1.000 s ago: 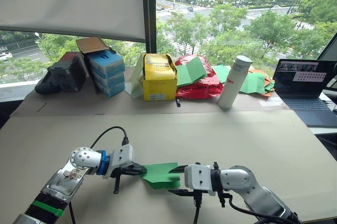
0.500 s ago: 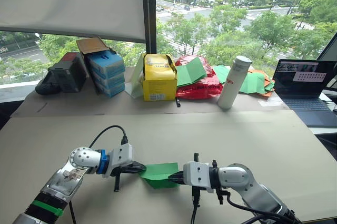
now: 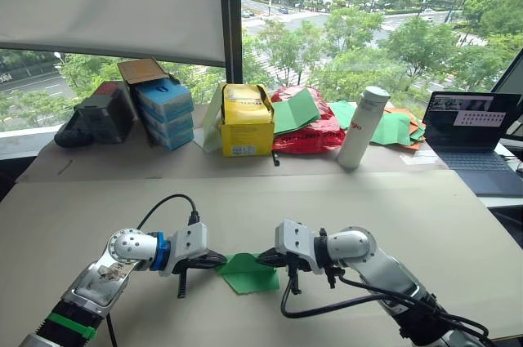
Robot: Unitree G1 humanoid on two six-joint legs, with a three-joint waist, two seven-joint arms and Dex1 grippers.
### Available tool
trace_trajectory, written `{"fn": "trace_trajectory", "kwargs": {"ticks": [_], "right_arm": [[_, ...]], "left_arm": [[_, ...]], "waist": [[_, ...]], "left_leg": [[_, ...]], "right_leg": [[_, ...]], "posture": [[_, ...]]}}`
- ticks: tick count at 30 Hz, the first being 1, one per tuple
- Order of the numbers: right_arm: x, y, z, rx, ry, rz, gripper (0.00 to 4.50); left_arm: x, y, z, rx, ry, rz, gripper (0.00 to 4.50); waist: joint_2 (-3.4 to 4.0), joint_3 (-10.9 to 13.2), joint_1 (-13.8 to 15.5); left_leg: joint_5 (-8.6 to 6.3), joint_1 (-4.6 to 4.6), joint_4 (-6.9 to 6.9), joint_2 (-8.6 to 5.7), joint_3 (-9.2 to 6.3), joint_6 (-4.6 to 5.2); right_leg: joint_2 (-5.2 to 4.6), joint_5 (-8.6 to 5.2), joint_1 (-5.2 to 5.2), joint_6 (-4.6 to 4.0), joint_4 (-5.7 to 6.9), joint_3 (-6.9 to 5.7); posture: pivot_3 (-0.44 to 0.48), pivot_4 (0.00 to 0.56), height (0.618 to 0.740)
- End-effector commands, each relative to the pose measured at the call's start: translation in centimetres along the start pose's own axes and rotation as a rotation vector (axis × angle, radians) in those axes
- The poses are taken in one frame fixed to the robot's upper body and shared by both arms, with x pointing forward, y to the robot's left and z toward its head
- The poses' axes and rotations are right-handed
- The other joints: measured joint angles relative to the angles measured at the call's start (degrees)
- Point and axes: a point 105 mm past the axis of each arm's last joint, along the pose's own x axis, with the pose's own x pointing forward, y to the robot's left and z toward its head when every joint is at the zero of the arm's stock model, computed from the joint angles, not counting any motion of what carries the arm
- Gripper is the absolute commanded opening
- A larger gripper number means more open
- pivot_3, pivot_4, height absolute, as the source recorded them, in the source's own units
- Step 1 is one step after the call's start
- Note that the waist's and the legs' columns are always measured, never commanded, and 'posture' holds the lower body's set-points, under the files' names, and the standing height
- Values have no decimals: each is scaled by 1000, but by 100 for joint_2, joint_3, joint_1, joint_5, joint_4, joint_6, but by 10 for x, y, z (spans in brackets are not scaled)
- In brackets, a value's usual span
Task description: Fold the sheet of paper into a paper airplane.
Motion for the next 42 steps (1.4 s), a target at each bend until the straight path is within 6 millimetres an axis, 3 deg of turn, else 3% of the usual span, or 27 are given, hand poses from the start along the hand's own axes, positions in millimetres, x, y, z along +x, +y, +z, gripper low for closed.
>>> {"fn": "trace_trajectory", "kwargs": {"ticks": [1,8,12,18,28,35,38,42], "right_arm": [[1,-6,-1,11,20,-7,37],[7,2,-17,10,82,19,37],[8,4,-19,10,85,20,37],[8,5,-24,3,106,20,37],[7,6,-20,-13,97,13,37],[6,4,-6,-29,52,-19,37],[3,4,6,0,3,-31,899],[-6,-2,39,22,-129,-71,2242]], "left_arm": [[3,-7,-18,-59,81,-18,0],[-6,1,-9,-62,52,26,0],[-17,13,18,-80,-41,60,0],[-12,-2,53,-167,-198,-31,0],[10,-4,9,-204,-96,19,0],[19,-18,-11,-210,-48,-19,0],[20,-20,-13,-213,-43,-18,0],[19,-19,-12,-218,-49,-9,0]], "waist": [[1,0,-2],[1,0,-11],[1,1,-23],[1,1,-33],[1,1,-33],[1,1,-33],[1,1,-36],[1,1,-39]], "left_leg": [[0,-4,0,-1,0,0],[0,-4,-1,-2,-1,1],[0,-7,-1,-2,-1,1],[0,-15,-1,-2,-1,0],[2,-14,-1,-1,-1,-3],[1,-14,-1,-2,-5,-3],[0,-13,-4,-2,-5,-3],[1,-14,-17,-3,-5,-4]], "right_leg": [[0,0,-2,0,0,-1],[-19,0,-2,1,-1,-2],[-15,0,-4,1,-2,-4],[6,0,-8,2,-6,0],[13,0,-9,1,-7,5],[-32,0,-10,0,-8,25],[-36,0,-10,0,-8,29],[-43,0,-15,-1,-8,33]], "posture": [[0,150,740],[0,150,740],[0,150,740],[0,150,740],[0,150,740],[0,150,740],[0,150,740],[0,150,740]]}}
